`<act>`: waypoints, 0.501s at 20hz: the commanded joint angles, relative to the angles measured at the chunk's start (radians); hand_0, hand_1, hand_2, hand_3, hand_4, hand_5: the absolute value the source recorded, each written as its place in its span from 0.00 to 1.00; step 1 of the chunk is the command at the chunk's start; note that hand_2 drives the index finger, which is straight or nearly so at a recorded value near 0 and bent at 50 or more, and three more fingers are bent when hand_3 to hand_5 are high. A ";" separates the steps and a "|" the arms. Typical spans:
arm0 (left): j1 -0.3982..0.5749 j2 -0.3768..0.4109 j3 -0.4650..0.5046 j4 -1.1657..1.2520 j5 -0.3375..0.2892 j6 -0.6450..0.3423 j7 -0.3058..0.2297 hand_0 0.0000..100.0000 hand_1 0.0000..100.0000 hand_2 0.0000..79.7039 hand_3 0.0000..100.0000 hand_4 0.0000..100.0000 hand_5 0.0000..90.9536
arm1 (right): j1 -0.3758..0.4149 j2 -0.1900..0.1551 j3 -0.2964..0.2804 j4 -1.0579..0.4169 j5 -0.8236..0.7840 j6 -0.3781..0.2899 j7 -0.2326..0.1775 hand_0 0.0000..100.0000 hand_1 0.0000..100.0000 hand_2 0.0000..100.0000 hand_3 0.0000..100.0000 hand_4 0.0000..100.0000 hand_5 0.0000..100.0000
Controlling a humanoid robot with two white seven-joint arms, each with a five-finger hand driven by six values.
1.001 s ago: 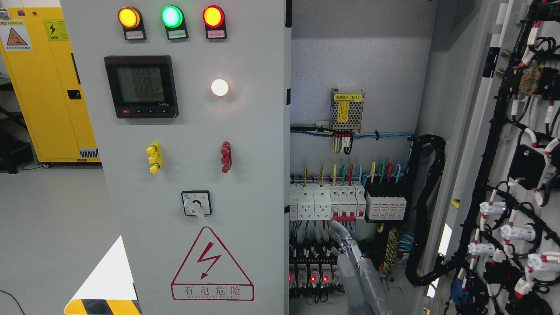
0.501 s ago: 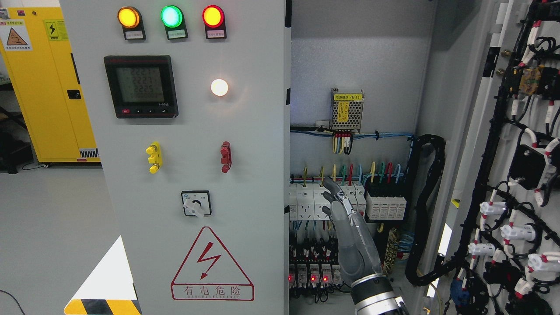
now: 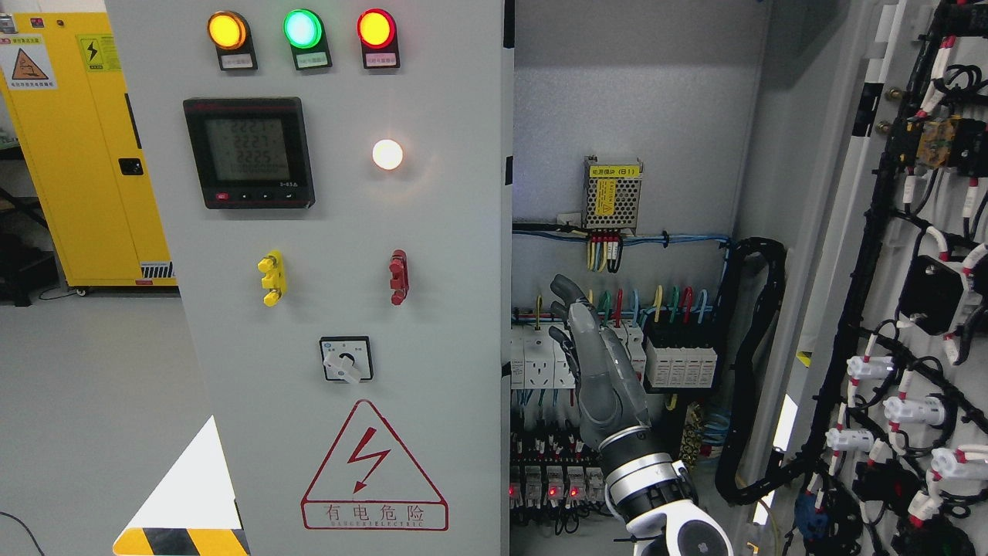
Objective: Open door with both hands
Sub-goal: 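Reach the right hand into the cabinet behind the indicator-light door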
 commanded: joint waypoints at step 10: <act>-0.006 -0.012 0.000 0.022 0.000 -0.001 0.000 0.00 0.00 0.00 0.00 0.00 0.00 | -0.116 -0.037 -0.080 0.242 -0.044 -0.001 0.188 0.21 0.08 0.00 0.00 0.00 0.00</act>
